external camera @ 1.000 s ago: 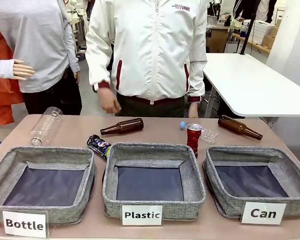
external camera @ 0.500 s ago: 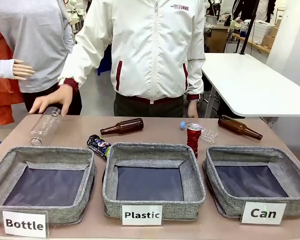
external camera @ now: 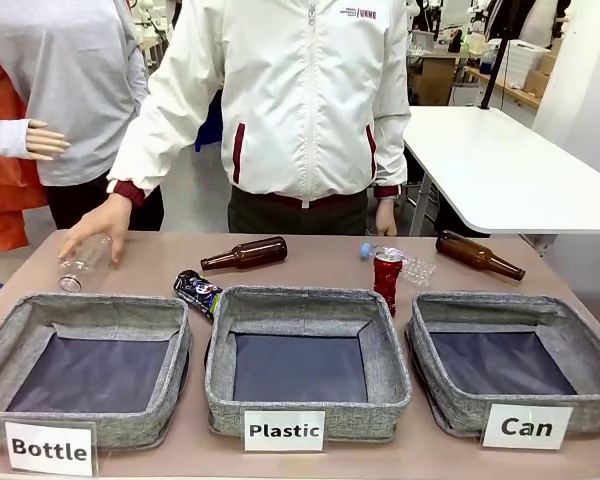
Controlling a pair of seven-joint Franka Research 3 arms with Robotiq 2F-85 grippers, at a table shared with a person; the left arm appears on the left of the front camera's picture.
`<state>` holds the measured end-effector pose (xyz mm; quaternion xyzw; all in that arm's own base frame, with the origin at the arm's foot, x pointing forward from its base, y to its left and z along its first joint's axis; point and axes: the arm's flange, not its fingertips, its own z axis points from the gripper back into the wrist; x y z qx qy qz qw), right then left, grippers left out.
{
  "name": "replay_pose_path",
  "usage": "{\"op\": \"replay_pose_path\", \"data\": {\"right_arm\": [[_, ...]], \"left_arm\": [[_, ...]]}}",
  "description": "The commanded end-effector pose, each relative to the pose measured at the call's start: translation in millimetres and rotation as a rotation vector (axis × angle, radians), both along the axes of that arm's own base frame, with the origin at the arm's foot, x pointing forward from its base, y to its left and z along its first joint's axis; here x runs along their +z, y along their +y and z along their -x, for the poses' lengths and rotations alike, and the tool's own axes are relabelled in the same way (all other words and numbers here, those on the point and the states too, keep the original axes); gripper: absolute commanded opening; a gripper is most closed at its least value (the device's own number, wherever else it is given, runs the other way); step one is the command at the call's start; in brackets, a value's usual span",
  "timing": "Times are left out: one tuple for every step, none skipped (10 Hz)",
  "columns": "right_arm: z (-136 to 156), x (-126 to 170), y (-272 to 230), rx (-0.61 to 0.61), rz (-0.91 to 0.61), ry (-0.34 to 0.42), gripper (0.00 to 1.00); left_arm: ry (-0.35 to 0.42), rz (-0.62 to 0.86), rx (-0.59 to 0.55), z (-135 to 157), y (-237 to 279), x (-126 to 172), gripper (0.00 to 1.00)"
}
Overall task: Sort the can waste into the basket.
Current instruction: Pick up the can waste from the table and place it in the right Fabric basket.
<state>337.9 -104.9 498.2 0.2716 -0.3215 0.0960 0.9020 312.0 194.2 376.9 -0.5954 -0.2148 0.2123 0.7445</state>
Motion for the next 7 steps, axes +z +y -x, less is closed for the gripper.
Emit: {"op": "replay_pose_path", "data": {"right_arm": [[-51.1, -22.3, 36.9, 0.097, 0.264, -0.011, 1.00], [-71.7, -36.4, 67.6, 0.172, 0.349, 0.012, 1.00], [-80.6, -45.7, 89.7, 0.257, 0.392, 0.028, 1.00], [-76.6, -44.8, 93.8, 0.297, 0.384, 0.033, 1.00], [-58.0, -34.7, 77.8, 0.264, 0.283, 0.036, 1.00], [-73.6, -53.5, 110.7, 0.265, 0.383, 0.048, 1.00], [-73.6, -53.5, 110.7, 0.265, 0.383, 0.048, 1.00]], "left_arm": [[-0.027, -0.002, -0.008, 2.3, 1.6, 0.4, 1.00], [-0.027, -0.002, -0.008, 2.3, 1.6, 0.4, 1.00], [-0.027, -0.002, -0.008, 2.3, 1.6, 0.4, 1.00], [-0.027, -0.002, -0.008, 2.3, 1.6, 0.4, 1.00], [-0.027, -0.002, -0.008, 2.3, 1.6, 0.4, 1.00], [-0.027, -0.002, -0.008, 2.3, 1.6, 0.4, 1.00], [-0.027, -0.002, -0.008, 2.3, 1.6, 0.4, 1.00]]}}
